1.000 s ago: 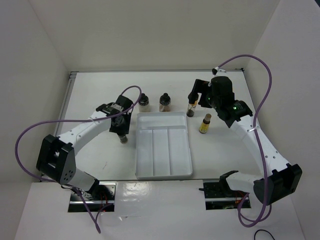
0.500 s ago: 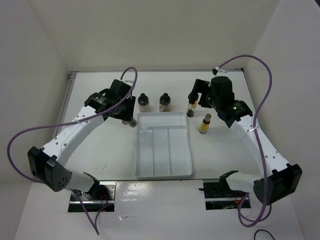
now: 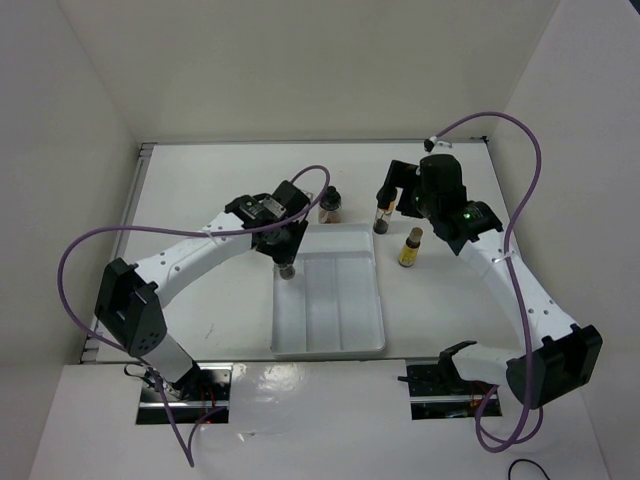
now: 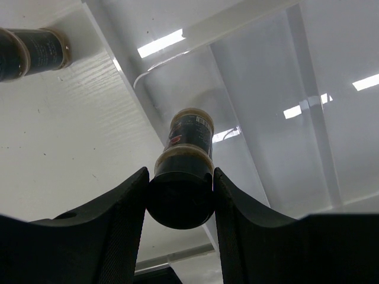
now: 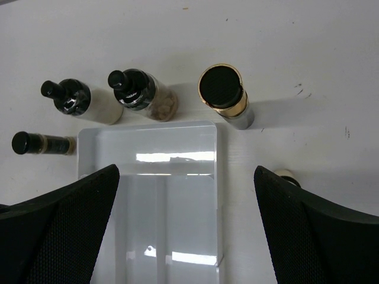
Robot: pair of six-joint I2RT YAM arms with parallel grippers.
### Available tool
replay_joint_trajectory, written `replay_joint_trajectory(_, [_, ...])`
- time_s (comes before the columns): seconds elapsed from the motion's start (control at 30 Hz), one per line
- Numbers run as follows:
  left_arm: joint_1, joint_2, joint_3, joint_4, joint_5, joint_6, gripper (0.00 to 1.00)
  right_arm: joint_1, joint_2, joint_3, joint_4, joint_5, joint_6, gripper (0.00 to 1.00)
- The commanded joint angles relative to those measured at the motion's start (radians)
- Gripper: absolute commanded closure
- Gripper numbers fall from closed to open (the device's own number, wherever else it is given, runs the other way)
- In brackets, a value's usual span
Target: Organize the condiment bottles
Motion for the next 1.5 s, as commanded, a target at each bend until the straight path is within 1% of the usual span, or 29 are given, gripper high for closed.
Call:
replay_joint_trajectory(0.0, [0.006, -0.006, -0.022, 0.056, -0.015, -0.013, 1.0, 0.008, -0.005, -0.022, 0.005, 0.015, 0.004, 0.01])
replay_joint_trajectory(0.27, [0.006, 0.075, -0.032, 0.101, -0.033, -0.022, 1.0, 0.008, -0.005, -0.04, 0.015, 0.006, 0.004, 0.01])
replay_joint_trajectory(0.33, [0.006, 0.087, -0.032, 0.101, -0.033, -0.022, 0.98, 0.008, -0.005, -0.041, 0.015, -0.004, 0.004, 0.01])
replay_joint_trajectory(0.37, [0.006, 0.096, -0.032, 0.11, -0.033, -0.022, 0.95, 0.008, -0.005, -0.041, 0.015, -0.004, 0.004, 0.01])
replay_joint_trajectory(0.4, [0.006, 0.096, -0.032, 0.11, -0.043, -0.022, 0.78, 0.008, -0.005, -0.041, 0.015, -0.004, 0.004, 0.01])
replay_joint_trajectory(0.47, [0.006, 0.096, -0.041, 0.11, -0.043, -0.022, 0.68, 0.008, -0.005, -0.041, 0.015, -0.004, 0.004, 0.01])
replay_joint_trajectory(0.5, [0.006, 0.096, -0.041, 0.11, -0.043, -0.022, 0.59, 0.008, -0.005, -0.041, 0.015, -0.004, 0.004, 0.01])
replay_joint_trajectory(0.53, [0.006, 0.096, -0.041, 0.11, -0.043, -0.022, 0.4, 0.008, -0.005, -0.041, 0.015, -0.004, 0.004, 0.01])
replay_joint_trajectory(0.57, [0.006, 0.087, -0.041, 0.11, -0.043, -0.022, 0.34, 0.008, -0.005, -0.041, 0.015, -0.004, 0.004, 0.01])
replay_joint_trajectory(0.63, [0.006, 0.074, -0.041, 0.101, -0.043, -0.022, 0.26, 0.008, -0.005, -0.041, 0.015, -0.004, 0.004, 0.01])
replay_joint_trajectory(0.67, [0.006, 0.057, -0.041, 0.101, -0.043, -0.031, 0.11, 0.008, -0.005, -0.041, 0.015, -0.004, 0.004, 0.01])
replay_joint_trajectory(0.73, [0.006, 0.015, -0.001, 0.087, -0.055, -0.04, 0.02, 0.008, 0.004, -0.041, 0.015, -0.004, 0.004, 0.01])
replay_joint_trajectory(0.77, [0.006, 0.0, 0.011, 0.087, -0.055, -0.04, 0.0, 0.008, 0.004, -0.041, 0.015, -0.004, 0.004, 0.01])
replay_joint_trajectory(0.8, [0.006, -0.017, 0.027, 0.087, -0.055, -0.04, 0.0, 0.008, 0.004, -0.041, 0.015, -0.004, 0.004, 0.01])
replay_joint_trajectory(0.87, [0.054, -0.06, 0.068, 0.087, -0.064, -0.04, 0.0, 0.008, 0.004, -0.031, 0.015, -0.004, 0.004, 0.01])
replay_joint_trajectory(0.97, [0.11, -0.094, 0.08, 0.119, -0.13, -0.04, 0.0, 0.008, 0.013, -0.022, 0.015, -0.013, 0.004, 0.01])
replay_joint_trajectory(1.0, [0.154, -0.094, 0.08, 0.131, -0.157, -0.04, 0.0, 0.008, 0.013, -0.022, 0.015, -0.013, 0.004, 0.01])
replay_joint_trajectory(1.07, [0.203, -0.094, 0.071, 0.169, -0.167, -0.04, 0.0, 0.008, 0.013, -0.022, 0.015, -0.013, 0.004, 0.01])
replay_joint_trajectory(1.1, [0.26, -0.094, 0.058, 0.183, -0.167, -0.04, 0.0, 0.008, 0.013, -0.022, 0.015, -0.013, 0.004, 0.01])
replay_joint_trajectory(1.17, [0.321, -0.071, 0.047, 0.203, -0.126, -0.031, 0.0, 0.008, 0.013, -0.022, 0.015, -0.013, 0.004, 0.01])
replay_joint_trajectory(1.2, [0.375, -0.049, 0.047, 0.216, -0.107, -0.031, 0.0, 0.008, 0.013, -0.022, 0.015, -0.013, 0.004, 0.01])
replay_joint_trajectory(1.27, [0.417, -0.031, 0.034, 0.228, -0.049, -0.008, 0.0, 0.008, 0.013, -0.022, 0.015, -0.013, 0.004, 0.01])
replay_joint_trajectory(1.37, [0.452, -0.006, 0.013, 0.266, -0.009, 0.001, 0.0, 0.008, 0.013, -0.022, 0.015, -0.013, -0.007, 0.01])
replay_joint_trajectory(1.47, [0.452, 0.014, -0.008, 0.288, 0.002, 0.01, 0.0, 0.008, 0.013, -0.031, 0.015, -0.013, -0.007, 0.01])
